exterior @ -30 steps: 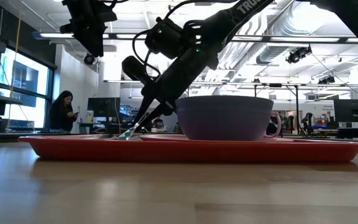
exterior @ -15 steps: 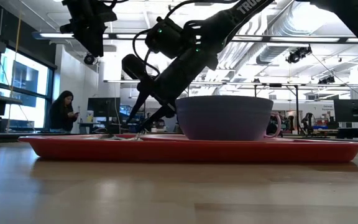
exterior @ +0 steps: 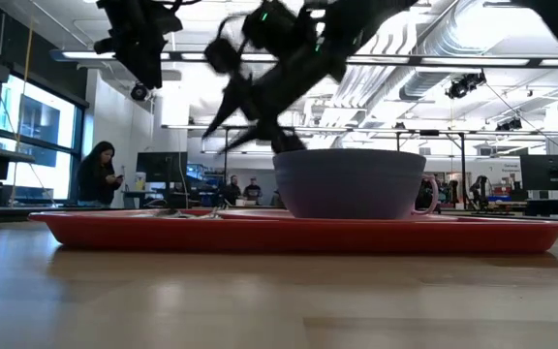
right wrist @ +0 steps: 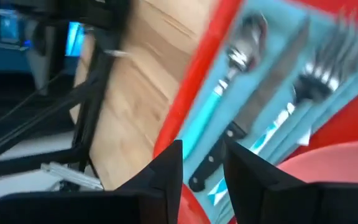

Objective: Set up tray
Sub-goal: Adjust the red tray

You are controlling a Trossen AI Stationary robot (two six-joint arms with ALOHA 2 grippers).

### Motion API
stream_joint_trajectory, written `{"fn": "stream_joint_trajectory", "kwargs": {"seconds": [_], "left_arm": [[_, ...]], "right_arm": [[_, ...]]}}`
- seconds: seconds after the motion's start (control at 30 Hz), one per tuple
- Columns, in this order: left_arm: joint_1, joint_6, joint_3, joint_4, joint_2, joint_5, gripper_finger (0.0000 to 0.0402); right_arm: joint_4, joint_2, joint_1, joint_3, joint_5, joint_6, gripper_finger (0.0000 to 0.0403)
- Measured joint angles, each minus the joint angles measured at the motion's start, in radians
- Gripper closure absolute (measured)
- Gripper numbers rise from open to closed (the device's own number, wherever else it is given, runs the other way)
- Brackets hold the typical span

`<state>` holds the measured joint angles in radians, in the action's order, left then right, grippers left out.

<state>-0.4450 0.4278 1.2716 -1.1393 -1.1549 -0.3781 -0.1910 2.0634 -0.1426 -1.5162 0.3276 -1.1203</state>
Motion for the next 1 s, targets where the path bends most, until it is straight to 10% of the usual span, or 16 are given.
{"fn": "stream_joint_trajectory", "kwargs": {"seconds": [0.47, 0.8, 1.0], "left_arm": [[0.12, 0.008, -0.001, -0.01, 0.016, 0.415, 0.0266], [0.361, 0.144, -0.077, -0.007, -0.023, 0.369, 0.0266], [0.449, 0.358, -0.187, 0.028, -0.035, 0.362, 0.0266]], "right_arm": [[-0.495, -0.431, 0.015, -0.002, -0.308, 0.377, 0.032], [-1.107, -0.657, 0.148, 0.096, -0.302, 0.103, 0.0321], [-1.007, -0.8, 0.304, 0.42, -0.246, -0.071, 0.0321]]}}
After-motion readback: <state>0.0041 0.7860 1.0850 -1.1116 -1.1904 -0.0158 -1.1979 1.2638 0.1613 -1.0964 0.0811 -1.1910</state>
